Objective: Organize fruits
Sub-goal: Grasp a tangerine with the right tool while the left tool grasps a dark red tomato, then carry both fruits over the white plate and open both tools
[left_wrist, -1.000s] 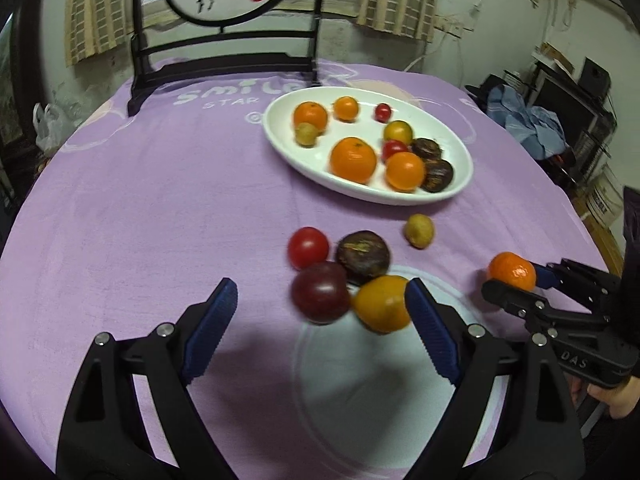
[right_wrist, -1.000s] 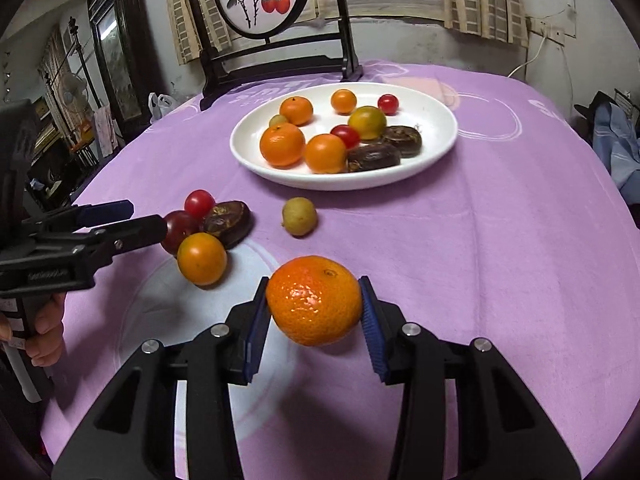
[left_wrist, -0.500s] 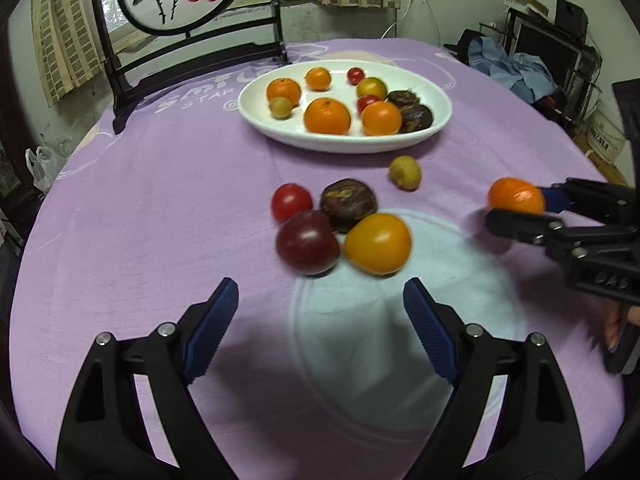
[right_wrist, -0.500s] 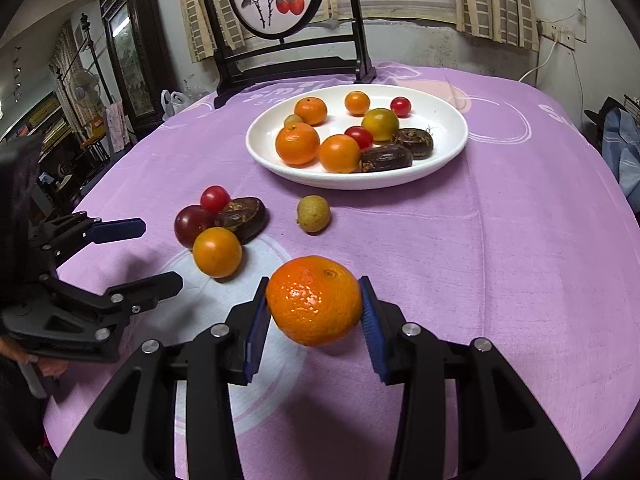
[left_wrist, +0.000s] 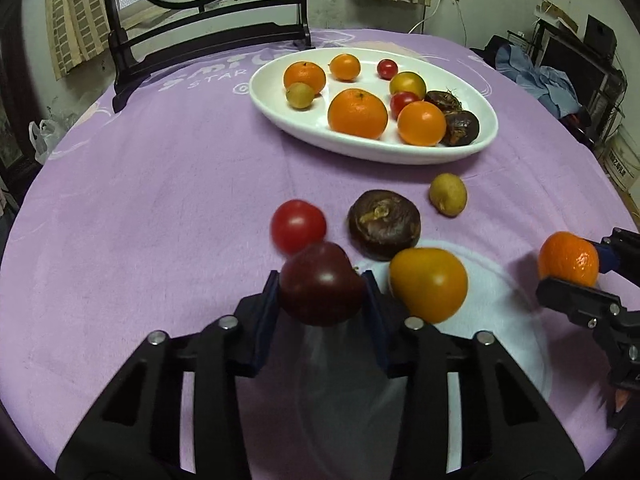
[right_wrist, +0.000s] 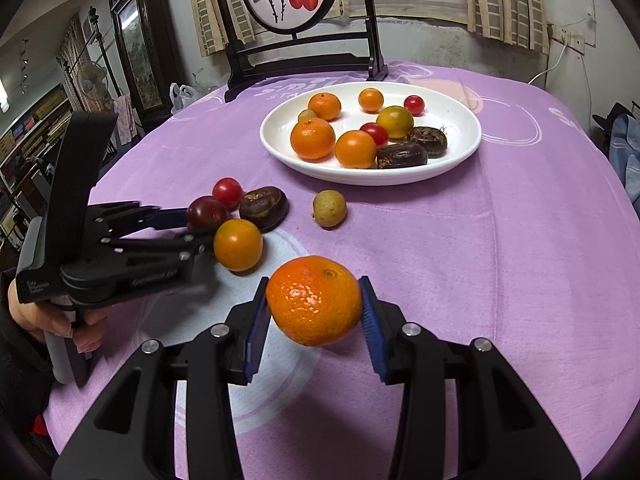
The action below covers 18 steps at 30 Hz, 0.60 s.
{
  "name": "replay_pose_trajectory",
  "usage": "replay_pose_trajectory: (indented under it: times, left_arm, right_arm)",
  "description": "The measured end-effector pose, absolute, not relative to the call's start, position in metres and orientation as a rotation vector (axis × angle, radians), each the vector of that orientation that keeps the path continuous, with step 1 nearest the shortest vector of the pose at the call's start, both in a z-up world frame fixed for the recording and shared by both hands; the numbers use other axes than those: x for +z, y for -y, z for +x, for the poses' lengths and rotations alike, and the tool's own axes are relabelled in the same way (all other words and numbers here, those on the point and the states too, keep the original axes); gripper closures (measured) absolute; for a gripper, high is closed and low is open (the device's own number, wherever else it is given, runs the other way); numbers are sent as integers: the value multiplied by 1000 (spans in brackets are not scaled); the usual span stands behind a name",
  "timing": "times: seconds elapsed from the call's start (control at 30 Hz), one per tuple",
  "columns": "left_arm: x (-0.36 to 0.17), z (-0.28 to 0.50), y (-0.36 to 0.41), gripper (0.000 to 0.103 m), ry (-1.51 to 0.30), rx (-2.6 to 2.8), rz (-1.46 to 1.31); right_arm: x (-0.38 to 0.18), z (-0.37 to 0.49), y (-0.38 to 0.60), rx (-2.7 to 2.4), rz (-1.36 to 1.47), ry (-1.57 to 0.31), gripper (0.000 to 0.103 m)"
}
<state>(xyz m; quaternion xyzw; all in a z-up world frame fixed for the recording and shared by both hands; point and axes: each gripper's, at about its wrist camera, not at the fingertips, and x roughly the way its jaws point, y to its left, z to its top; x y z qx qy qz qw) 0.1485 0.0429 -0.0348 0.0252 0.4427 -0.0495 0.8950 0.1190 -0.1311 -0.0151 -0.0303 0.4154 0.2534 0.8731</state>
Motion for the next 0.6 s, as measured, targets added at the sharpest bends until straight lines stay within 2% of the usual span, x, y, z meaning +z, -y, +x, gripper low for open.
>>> replay_pose_trajectory:
  times: [0.27, 0.6]
  left_arm:
    - [-21, 132, -48, 63, -916, -95, 6]
    - [51, 124, -31, 63, -775, -174, 3]
  right_arm:
    - [-12, 120, 138, 509, -42, -848, 60]
    - [26, 121, 145, 480, 0, -720, 60]
